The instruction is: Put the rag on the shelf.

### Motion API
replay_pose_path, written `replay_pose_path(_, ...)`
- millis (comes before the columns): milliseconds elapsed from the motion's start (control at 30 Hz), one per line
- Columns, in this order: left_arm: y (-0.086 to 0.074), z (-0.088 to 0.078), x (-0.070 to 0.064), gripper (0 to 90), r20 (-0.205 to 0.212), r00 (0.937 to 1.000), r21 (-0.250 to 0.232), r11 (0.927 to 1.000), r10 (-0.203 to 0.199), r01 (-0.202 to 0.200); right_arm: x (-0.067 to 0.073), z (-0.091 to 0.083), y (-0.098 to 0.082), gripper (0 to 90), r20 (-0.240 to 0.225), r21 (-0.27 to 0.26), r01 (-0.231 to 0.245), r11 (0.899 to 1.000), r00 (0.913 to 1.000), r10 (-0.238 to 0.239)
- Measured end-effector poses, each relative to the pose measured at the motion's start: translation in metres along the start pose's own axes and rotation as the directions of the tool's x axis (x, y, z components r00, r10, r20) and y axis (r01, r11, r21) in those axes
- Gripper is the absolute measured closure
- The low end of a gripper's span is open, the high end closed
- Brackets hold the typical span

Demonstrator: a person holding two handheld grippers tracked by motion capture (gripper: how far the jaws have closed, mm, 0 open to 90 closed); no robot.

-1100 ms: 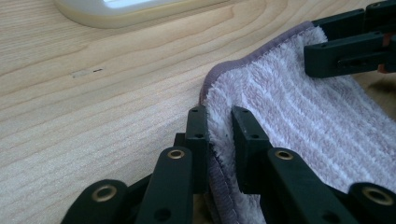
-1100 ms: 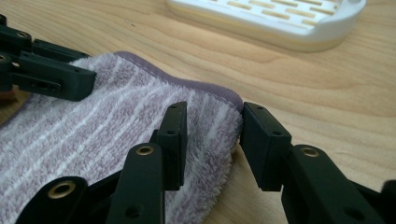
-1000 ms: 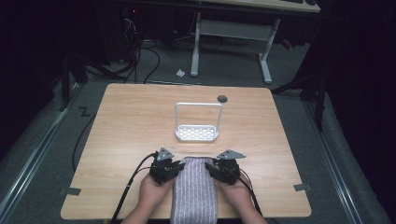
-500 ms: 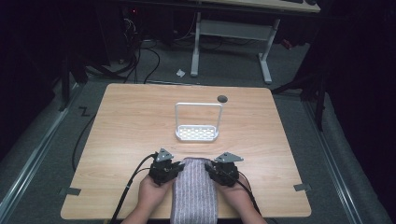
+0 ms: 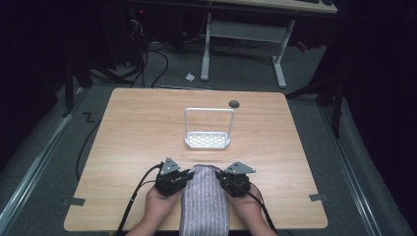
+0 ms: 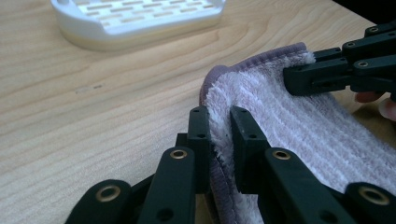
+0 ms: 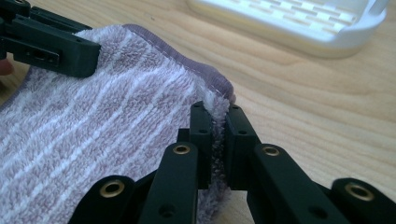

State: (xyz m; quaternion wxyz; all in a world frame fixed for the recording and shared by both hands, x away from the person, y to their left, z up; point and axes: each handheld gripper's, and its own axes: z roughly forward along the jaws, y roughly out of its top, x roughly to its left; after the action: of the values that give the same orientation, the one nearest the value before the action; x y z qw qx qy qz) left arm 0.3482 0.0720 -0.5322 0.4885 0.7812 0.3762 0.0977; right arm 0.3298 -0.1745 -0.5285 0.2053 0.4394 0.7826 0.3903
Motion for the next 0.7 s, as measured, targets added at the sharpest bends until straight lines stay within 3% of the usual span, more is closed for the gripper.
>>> replay_pose_path(133, 0.003, -0.005, 0.0, 79.4, 0.019, 0.9998, -0.028, 0.9996, -0.009, 0.01, 0.004, -0.005, 0.001, 84.1, 0.024, -0.052, 0.018, 0.998, 0.9996, -0.017)
replay_pose_path(167, 0.003, -0.008, -0.001, 79.3, 0.012, 0.9999, -0.043, 0.999, -0.004, 0.004, 0.007, -0.009, 0.003, 84.1, 0.034, -0.086, 0.013, 0.996, 0.9994, -0.01)
replay_pose_path(267, 0.004, -0.014, -0.007, 79.3, -0.021, 0.9995, -0.077, 0.9967, 0.024, -0.026, 0.009, -0.013, 0.005, 84.0, 0.044, -0.11, 0.023, 0.994, 0.9989, -0.018)
replay_pose_path(400, 0.005, -0.024, -0.012, 79.4, 0.004, 0.9999, -0.126, 0.992, -0.012, 0.012, 0.013, -0.025, 0.009, 84.0, 0.053, -0.176, 0.029, 0.984, 0.9984, -0.02)
replay_pose_path(500, 0.007, -0.027, -0.014, 79.3, 0.004, 0.9999, -0.139, 0.9902, -0.014, 0.015, 0.015, -0.03, 0.01, 84.0, 0.051, -0.193, 0.032, 0.981, 0.9984, -0.023)
replay_pose_path(700, 0.011, -0.035, -0.025, 79.3, -0.005, 0.9997, -0.187, 0.982, 0.023, -0.023, 0.018, -0.043, 0.016, 84.1, 0.046, -0.249, 0.051, 0.967, 0.9981, -0.041)
